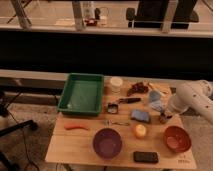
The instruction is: Place towel in metal cup
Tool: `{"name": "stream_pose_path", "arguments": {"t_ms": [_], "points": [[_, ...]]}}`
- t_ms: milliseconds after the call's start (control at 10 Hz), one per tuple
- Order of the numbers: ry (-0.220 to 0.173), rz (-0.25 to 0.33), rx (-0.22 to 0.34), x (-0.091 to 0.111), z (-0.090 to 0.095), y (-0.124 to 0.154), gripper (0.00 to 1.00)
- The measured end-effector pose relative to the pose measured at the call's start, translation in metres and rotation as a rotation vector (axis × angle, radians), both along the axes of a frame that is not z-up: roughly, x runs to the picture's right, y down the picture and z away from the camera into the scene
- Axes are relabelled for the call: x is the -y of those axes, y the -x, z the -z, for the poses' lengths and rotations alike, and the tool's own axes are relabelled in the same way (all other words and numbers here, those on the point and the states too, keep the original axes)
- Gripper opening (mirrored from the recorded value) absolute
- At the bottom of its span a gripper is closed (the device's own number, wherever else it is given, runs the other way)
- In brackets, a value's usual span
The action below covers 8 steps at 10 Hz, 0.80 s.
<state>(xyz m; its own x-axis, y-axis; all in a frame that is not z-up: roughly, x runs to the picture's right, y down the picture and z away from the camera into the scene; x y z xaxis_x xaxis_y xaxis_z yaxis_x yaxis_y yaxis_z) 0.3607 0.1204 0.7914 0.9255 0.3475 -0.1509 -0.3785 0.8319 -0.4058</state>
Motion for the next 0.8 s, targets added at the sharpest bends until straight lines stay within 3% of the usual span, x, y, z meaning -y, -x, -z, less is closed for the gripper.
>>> {"name": "stream_pose_path", "arguments": {"t_ms": [500,800], "points": [[-0.012,0.007,-0.012,0.0025,0.0008,-0.0027,0.02],[-0.018,0.028,-0.028,0.0032,0.0036,-0.002,0.3]]}}
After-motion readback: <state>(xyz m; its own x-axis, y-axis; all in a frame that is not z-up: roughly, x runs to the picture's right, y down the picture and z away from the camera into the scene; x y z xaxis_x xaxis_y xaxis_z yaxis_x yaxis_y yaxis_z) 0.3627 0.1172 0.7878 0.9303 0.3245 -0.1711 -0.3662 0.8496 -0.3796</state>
